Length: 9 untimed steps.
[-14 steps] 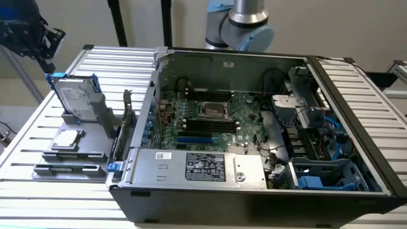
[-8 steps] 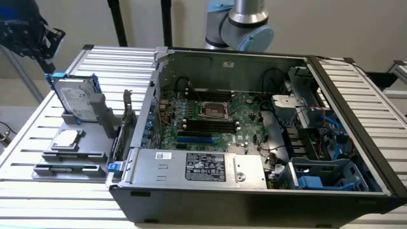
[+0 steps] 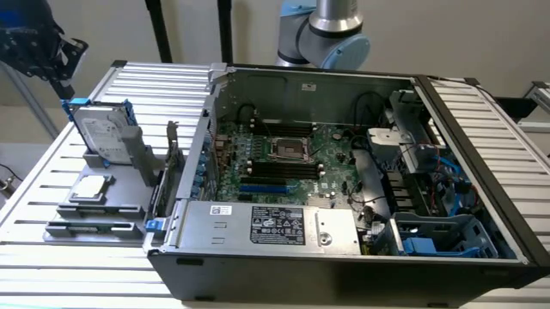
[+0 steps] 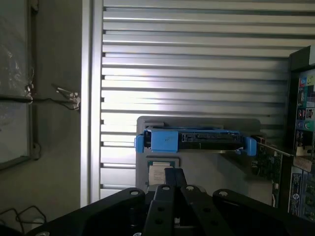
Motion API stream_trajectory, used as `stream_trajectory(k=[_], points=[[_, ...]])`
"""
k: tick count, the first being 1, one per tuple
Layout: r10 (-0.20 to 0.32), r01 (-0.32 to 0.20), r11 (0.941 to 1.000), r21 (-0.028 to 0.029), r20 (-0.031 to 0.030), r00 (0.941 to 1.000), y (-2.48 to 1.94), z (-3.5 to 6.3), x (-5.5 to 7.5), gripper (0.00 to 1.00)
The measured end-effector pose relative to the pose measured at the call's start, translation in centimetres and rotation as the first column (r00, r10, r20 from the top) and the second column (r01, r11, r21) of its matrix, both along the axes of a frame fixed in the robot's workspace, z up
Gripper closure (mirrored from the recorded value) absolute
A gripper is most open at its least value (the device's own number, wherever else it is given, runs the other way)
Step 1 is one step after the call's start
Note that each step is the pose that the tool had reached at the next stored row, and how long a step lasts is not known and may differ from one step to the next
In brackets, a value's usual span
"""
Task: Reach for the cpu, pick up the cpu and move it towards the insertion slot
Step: 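Pick up the cpu and move it towards the insertion slot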
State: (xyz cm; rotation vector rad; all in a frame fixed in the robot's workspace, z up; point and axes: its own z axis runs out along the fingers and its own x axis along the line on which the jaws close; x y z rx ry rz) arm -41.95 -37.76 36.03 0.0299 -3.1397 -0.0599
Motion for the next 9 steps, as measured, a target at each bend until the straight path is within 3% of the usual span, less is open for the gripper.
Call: stream_trajectory(k=[3,9], points=[[0.000,0.000,1.0000,0.0000,-0.0005,1.0000,-0.83,-0.04,0.0,0.89],[0.000,0.000,1.0000,-0.0049,-0.0024,1.0000,-3.44,-0.21,0.0,0.89]])
